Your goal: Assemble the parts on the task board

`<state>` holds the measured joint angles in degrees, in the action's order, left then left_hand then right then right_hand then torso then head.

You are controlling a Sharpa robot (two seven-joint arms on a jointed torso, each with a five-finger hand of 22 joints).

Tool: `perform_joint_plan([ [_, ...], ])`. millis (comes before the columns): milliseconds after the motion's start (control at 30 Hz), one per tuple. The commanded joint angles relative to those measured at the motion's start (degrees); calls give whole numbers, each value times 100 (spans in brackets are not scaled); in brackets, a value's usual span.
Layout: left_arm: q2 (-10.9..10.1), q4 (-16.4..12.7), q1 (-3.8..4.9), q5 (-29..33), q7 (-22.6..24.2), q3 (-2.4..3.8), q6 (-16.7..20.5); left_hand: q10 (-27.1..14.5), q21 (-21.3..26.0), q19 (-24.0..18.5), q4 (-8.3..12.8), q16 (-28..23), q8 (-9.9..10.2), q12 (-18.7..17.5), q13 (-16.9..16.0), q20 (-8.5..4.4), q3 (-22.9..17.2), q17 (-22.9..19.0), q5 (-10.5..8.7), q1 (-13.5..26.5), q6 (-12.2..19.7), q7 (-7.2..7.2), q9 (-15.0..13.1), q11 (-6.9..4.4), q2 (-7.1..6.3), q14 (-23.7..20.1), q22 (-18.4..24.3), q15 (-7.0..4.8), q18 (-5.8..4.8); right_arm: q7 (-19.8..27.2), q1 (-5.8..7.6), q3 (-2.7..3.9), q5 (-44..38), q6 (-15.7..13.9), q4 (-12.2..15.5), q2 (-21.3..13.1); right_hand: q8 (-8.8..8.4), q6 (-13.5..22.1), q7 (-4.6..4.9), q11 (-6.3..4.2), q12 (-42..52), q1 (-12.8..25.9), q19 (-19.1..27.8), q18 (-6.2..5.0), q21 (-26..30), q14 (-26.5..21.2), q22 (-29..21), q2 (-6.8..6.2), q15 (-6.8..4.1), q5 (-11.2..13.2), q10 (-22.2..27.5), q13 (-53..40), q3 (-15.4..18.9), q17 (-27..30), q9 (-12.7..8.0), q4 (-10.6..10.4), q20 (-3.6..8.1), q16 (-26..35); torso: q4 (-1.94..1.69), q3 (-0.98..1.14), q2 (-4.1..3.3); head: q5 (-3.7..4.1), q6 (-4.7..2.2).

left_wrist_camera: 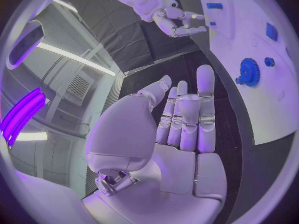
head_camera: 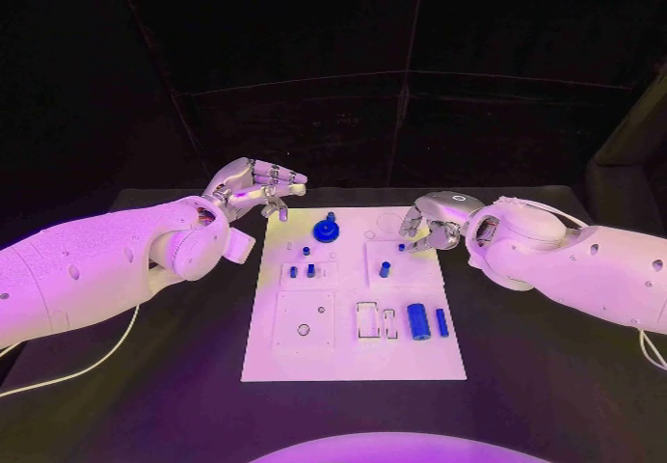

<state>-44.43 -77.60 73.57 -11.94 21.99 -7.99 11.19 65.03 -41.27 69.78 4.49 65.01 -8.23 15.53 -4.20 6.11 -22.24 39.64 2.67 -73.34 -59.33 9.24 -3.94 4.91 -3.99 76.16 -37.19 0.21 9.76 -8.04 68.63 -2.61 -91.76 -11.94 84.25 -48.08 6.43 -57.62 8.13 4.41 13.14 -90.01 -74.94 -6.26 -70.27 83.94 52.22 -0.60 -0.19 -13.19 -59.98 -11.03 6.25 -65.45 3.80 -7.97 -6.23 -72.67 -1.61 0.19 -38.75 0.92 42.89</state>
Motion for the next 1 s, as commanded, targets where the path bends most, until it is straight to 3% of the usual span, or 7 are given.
perform_joint_plan([
  [33, -37, -65, 1, 1095, 517, -1, -53, 42, 49, -48, -29, -29, -27, 29, -10, -13, 92, -36, 8, 83, -33, 15, 0, 7, -1, -55, 19, -3, 71, -117, -4, 3, -481, 227, -6, 43, -39, -24, 28, 39, -51, -60, 46, -62, 40, 146, -4, -15, 42, 51, -24, 98, -52, 9, 4, -4, 2, 23, -20, -4, -1, 10, 0],
  [167, -69, -121, -4, 1356, 561, -3, -47, 37, 84, -55, -74, -48, -20, 47, -14, -8, 185, -76, 9, 150, -22, 16, 3, 11, -27, -77, 41, 3, 69, -96, -23, 3, -512, 272, -37, 98, -79, -101, 34, 51, -120, -139, 26, -59, 42, 154, 2, 51, 42, 329, -98, 308, -197, 8, 8, 2, -3, 28, -9, -10, -5, 5, 9],
  [367, -87, -178, -8, 1510, 597, -4, -47, 34, 107, -58, -93, -69, -20, 61, -18, -7, 227, -123, 9, 163, -21, 15, 3, 9, -17, -96, 55, 3, 70, -47, -50, 2, -528, 328, -135, 224, -127, -196, -45, -24, -211, -257, 5, -58, 38, 165, 18, 125, -19, 532, -205, 543, -479, 2, 8, 13, 43, 28, 10, -4, -11, 2, 26],
  [600, -88, -209, -11, 1545, 584, -4, -61, 16, 142, -66, -114, -127, -14, 73, -20, -4, 269, -233, 10, 162, -8, 17, 5, 12, 13, -146, 78, 6, 70, -58, -80, 3, -530, 394, -253, 310, -198, -248, -26, -14, -304, -308, -9, -52, 37, 171, 27, 111, -12, 693, -293, 733, -833, -4, 4, 10, 49, 27, -13, -8, -6, 24, 46],
  [900, -95, -218, -13, 1553, 561, -5, -55, -11, 174, -72, -110, -165, -7, 82, -20, -2, 285, -304, 10, 122, 10, 20, 8, 14, 47, -182, 98, 7, 70, -82, -128, 3, -530, 517, -336, 396, -252, -296, 0, 4, -387, -254, -19, -51, 29, 175, 43, -11, 9, 716, -359, 754, -1224, -14, 4, -9, 35, 19, -2, 3, -10, 5, 65],
  [967, -94, -218, -13, 1553, 556, -5, -56, -11, 174, -72, -110, -165, -7, 82, -20, -2, 285, -304, 10, 122, 10, 20, 8, 14, 47, -182, 98, 7, 70, -84, -132, 3, -530, 538, -345, 411, -265, -307, 5, 10, -425, -209, -18, -49, 29, 174, 43, -98, 13, 717, -380, 754, -1425, -13, 4, -12, 26, 20, -5, 1, -10, 7, 69],
  [1000, -93, -217, -14, 1554, 553, -5, -56, -21, 184, -74, -109, -177, -4, 83, -20, -1, 292, -327, 11, 114, 17, 23, 8, 16, 52, -194, 105, 9, 70, -82, -136, 3, -530, 557, -353, 427, -269, -322, 11, 14, -464, -115, -18, -50, 29, 175, 46, -215, 22, 719, -413, 753, -1713, -20, 4, -18, 21, 15, -6, -2, -9, 12, 73],
])
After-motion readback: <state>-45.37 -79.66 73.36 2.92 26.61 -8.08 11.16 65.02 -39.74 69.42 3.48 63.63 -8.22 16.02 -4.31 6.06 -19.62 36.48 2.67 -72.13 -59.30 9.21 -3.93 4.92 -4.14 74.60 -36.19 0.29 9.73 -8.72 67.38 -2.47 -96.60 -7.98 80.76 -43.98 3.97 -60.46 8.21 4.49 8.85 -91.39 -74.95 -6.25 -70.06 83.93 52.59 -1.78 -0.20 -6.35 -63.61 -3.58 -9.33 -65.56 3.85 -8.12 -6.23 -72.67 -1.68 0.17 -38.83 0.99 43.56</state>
